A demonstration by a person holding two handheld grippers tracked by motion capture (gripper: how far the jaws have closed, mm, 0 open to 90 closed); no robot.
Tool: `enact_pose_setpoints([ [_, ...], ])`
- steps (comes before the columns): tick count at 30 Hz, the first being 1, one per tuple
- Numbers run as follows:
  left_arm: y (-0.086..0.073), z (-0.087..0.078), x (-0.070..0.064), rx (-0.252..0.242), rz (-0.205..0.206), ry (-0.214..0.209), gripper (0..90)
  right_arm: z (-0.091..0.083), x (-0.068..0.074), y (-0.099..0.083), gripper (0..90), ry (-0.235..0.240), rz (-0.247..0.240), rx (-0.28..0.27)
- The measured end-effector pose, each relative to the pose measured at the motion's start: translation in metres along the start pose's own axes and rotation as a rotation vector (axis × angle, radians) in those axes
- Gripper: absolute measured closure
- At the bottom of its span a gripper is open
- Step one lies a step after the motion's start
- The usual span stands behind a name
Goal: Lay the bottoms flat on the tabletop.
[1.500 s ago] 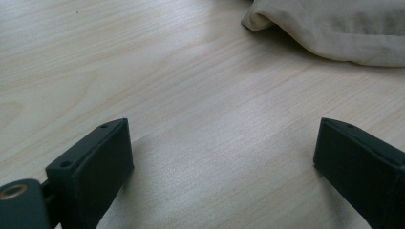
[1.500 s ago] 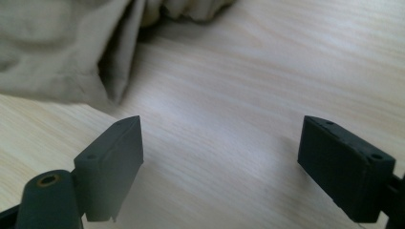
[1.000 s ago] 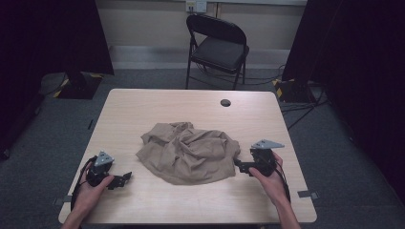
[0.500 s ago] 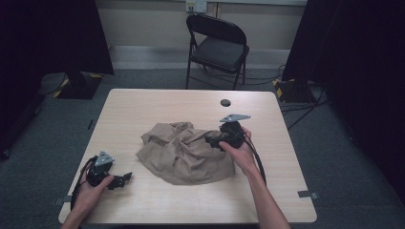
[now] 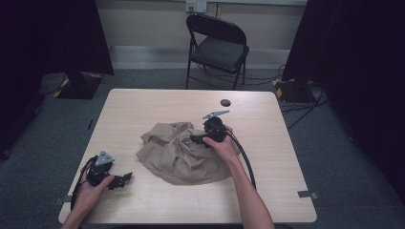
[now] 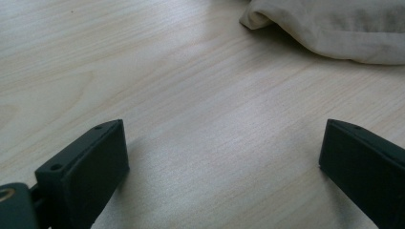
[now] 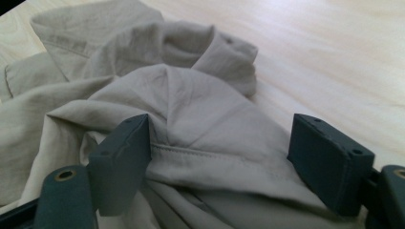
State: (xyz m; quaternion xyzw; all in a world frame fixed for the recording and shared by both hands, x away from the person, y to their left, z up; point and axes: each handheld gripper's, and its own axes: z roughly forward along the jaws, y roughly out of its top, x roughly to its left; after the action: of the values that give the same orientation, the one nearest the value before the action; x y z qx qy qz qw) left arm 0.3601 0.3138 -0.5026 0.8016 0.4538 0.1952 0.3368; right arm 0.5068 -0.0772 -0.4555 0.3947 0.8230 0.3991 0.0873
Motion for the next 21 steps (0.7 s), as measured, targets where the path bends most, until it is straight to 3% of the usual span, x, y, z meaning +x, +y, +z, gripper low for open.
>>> enact_pose_setpoints([
  [3,0.000,0.000,0.000,0.001,0.002,0.001,2.0,0.008,0.001,-0.007,24.4,0.013,-0.011,-0.001],
  [7,0.000,0.000,0.000,0.001,0.002,0.001,2.1,0.013,0.004,-0.016,41.2,-0.016,-0.016,0.030],
  [8,0.000,0.000,0.000,0.001,0.002,0.001,2.1,0.013,0.004,-0.016,41.2,-0.016,-0.016,0.030],
  [9,0.000,0.000,0.000,0.001,0.002,0.001,2.0,0.012,0.005,-0.019,50.7,-0.030,-0.022,0.027],
  [12,0.000,0.000,0.000,0.001,0.002,0.001,2.0,0.009,0.007,-0.021,65.1,-0.039,-0.026,0.015],
  [16,0.000,0.000,0.000,0.001,0.002,0.001,2.1,-0.001,0.007,-0.024,73.1,-0.027,-0.029,-0.016],
  [21,0.000,0.000,0.000,0.001,0.002,0.001,2.1,-0.023,0.006,-0.027,75.5,-0.005,-0.022,-0.066],
])
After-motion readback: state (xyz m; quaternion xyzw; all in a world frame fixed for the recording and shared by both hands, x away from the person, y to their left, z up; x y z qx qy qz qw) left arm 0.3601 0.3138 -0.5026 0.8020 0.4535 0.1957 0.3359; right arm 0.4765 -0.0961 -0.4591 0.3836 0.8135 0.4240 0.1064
